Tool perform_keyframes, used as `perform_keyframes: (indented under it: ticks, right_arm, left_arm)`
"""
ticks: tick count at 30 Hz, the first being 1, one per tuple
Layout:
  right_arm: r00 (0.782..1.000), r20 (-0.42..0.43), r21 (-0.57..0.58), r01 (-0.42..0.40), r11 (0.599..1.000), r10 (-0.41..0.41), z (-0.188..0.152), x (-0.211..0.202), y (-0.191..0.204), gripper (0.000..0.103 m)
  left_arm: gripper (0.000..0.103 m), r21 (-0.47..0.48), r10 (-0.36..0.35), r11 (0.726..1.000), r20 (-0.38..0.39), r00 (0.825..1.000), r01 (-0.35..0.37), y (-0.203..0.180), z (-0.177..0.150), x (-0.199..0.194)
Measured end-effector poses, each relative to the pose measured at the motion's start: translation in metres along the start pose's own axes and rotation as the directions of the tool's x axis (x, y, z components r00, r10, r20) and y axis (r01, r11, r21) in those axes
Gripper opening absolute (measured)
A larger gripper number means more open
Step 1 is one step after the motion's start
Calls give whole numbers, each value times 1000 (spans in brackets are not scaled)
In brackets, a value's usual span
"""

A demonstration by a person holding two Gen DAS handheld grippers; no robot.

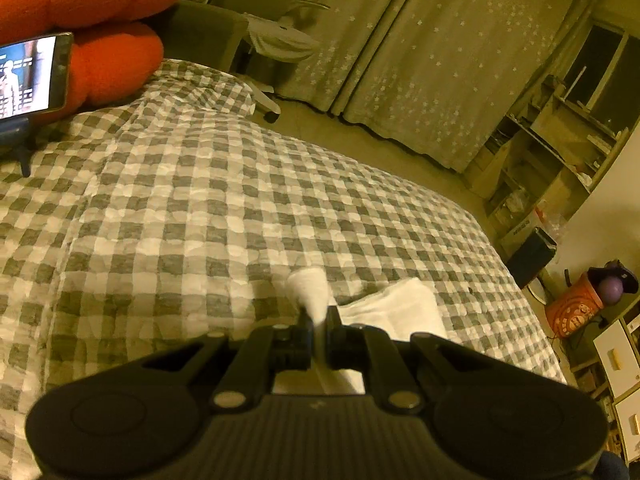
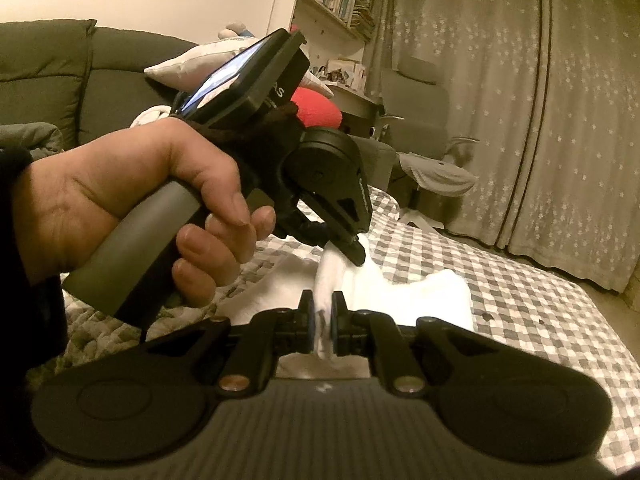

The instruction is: Fold clothes

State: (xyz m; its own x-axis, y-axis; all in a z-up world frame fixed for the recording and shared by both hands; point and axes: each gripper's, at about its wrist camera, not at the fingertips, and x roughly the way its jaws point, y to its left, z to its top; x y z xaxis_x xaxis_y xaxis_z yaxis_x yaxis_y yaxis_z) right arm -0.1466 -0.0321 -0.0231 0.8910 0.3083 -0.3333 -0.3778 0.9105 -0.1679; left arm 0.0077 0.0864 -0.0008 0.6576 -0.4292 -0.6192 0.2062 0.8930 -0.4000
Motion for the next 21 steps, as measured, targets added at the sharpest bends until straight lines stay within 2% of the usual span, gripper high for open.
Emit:
perform_keyframes:
  ticks: [16, 21]
  right_arm:
    - [1000, -2, 16, -12, 1000, 12, 6, 8, 13, 9]
    - [999, -28, -6, -33, 999, 33, 3, 10, 23, 9]
  left_arm:
    - [6, -4, -13, 1000, 11, 1000, 13, 21, 5, -8]
    - [6, -36, 16, 999, -24, 1000, -16, 32, 4, -5]
